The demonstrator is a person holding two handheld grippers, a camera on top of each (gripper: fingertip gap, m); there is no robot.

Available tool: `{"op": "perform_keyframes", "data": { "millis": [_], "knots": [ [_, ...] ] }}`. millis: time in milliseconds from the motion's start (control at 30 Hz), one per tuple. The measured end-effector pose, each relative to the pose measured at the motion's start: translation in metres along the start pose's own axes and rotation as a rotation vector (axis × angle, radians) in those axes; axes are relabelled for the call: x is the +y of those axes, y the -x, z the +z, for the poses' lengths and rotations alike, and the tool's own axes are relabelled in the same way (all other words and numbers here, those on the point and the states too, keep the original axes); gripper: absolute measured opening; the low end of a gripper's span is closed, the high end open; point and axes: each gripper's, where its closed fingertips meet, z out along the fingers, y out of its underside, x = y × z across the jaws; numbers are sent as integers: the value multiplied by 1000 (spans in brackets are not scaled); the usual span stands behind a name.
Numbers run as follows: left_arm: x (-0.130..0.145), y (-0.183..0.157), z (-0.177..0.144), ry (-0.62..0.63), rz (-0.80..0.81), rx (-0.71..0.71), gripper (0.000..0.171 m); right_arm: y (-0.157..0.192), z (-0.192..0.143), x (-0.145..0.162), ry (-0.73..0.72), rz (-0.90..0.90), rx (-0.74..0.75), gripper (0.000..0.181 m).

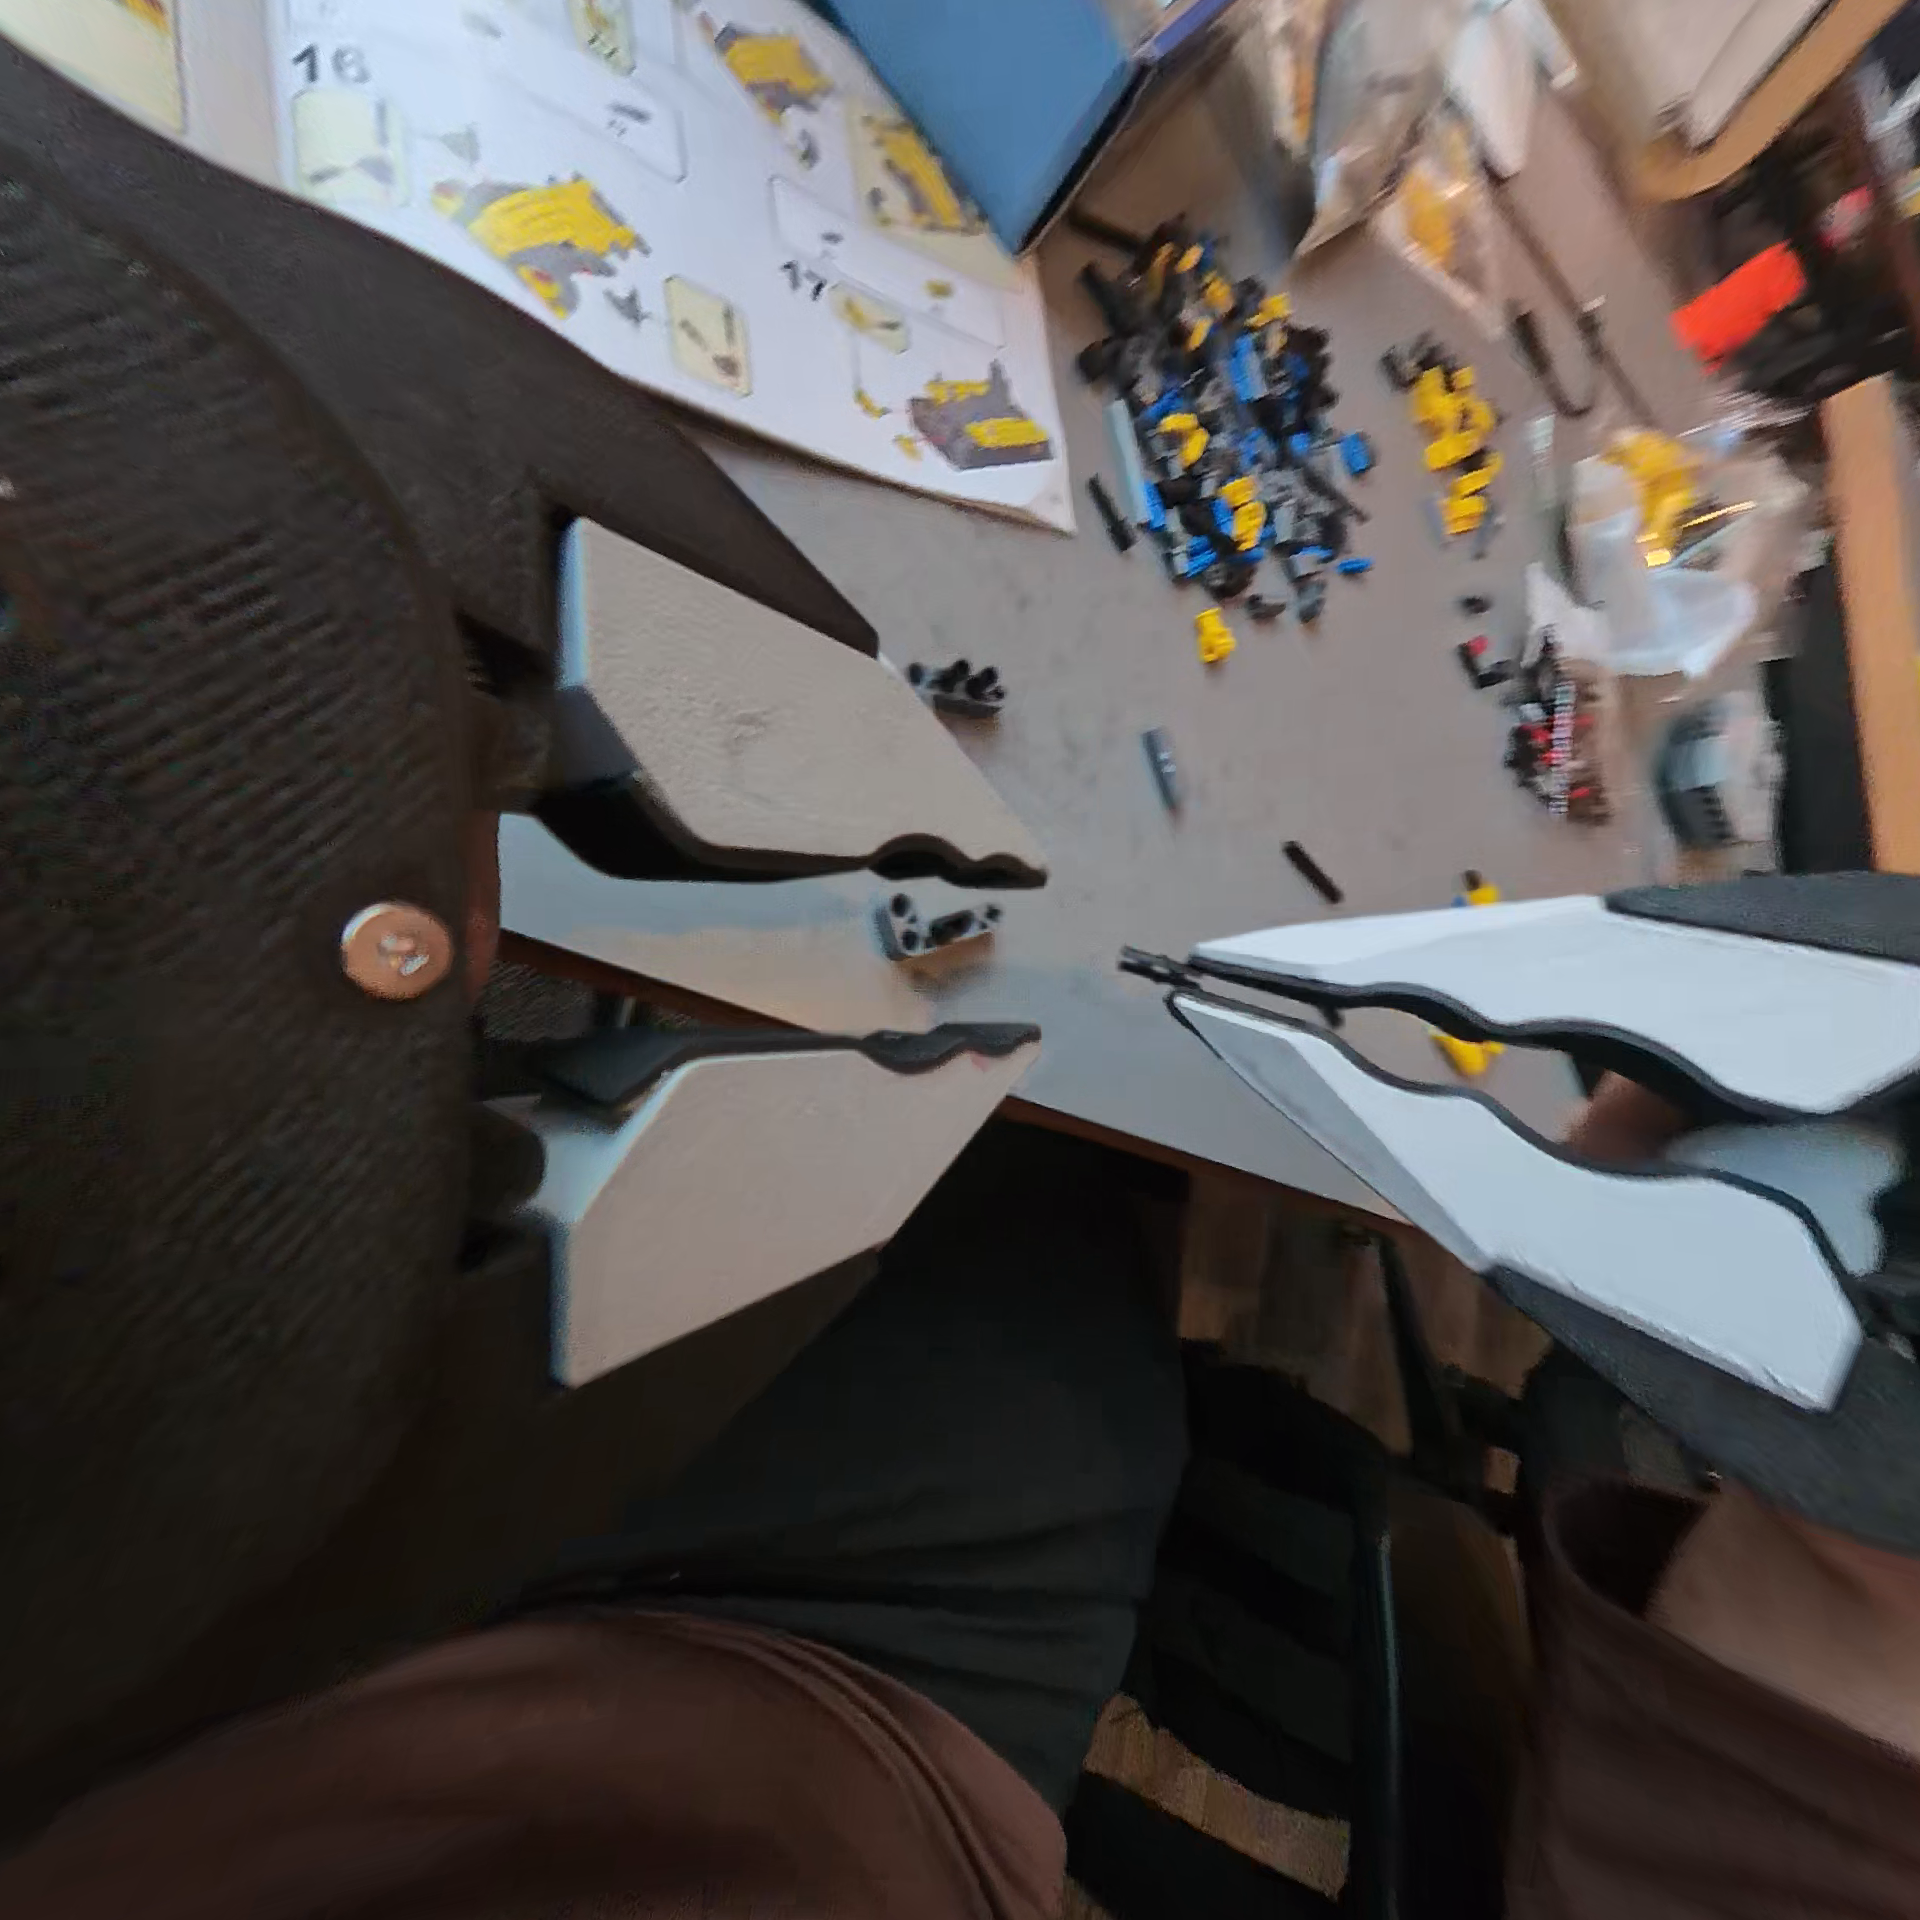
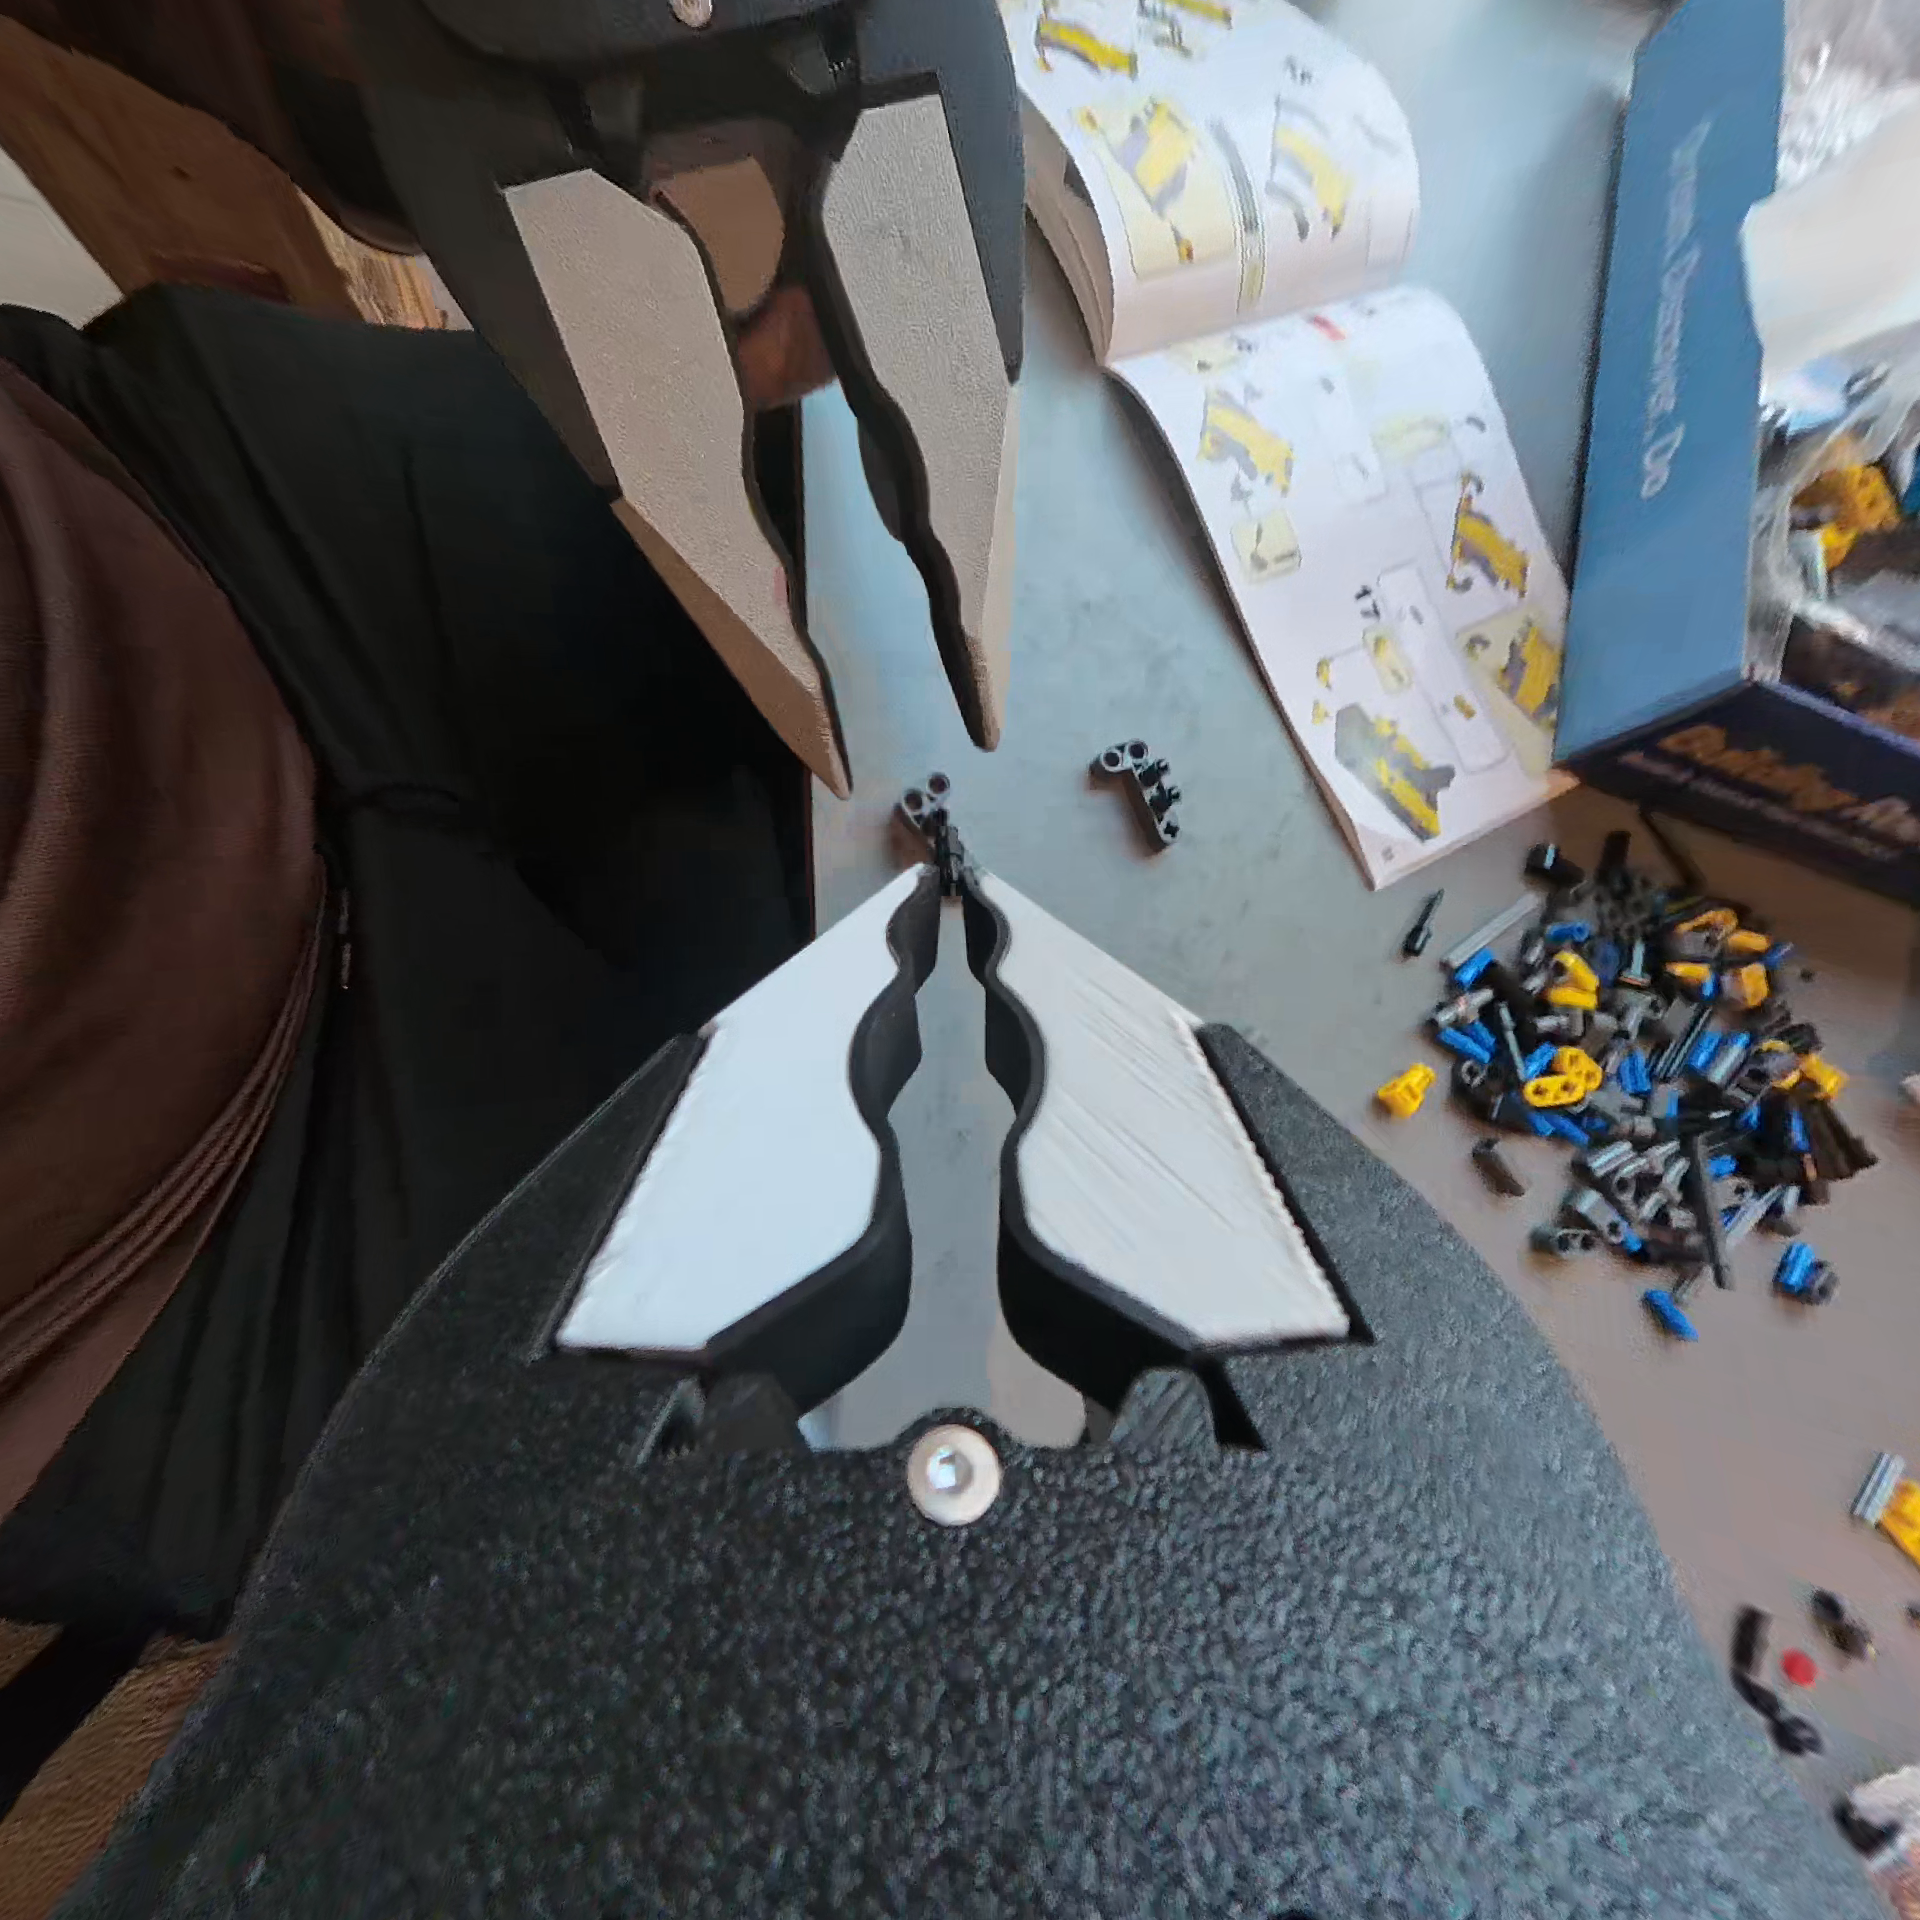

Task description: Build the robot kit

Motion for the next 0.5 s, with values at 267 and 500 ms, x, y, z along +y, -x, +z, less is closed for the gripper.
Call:
{"op": "perform_keyframes", "data": {
  "millis": [267,500],
  "knots": [
    [9,6,5,74,17,-49,20,3,16,8,79,114,-43,3],
    [-2,-3,4,49,186,-93,2,12,4,-18,-69,252,-170,3]
  ]
}}
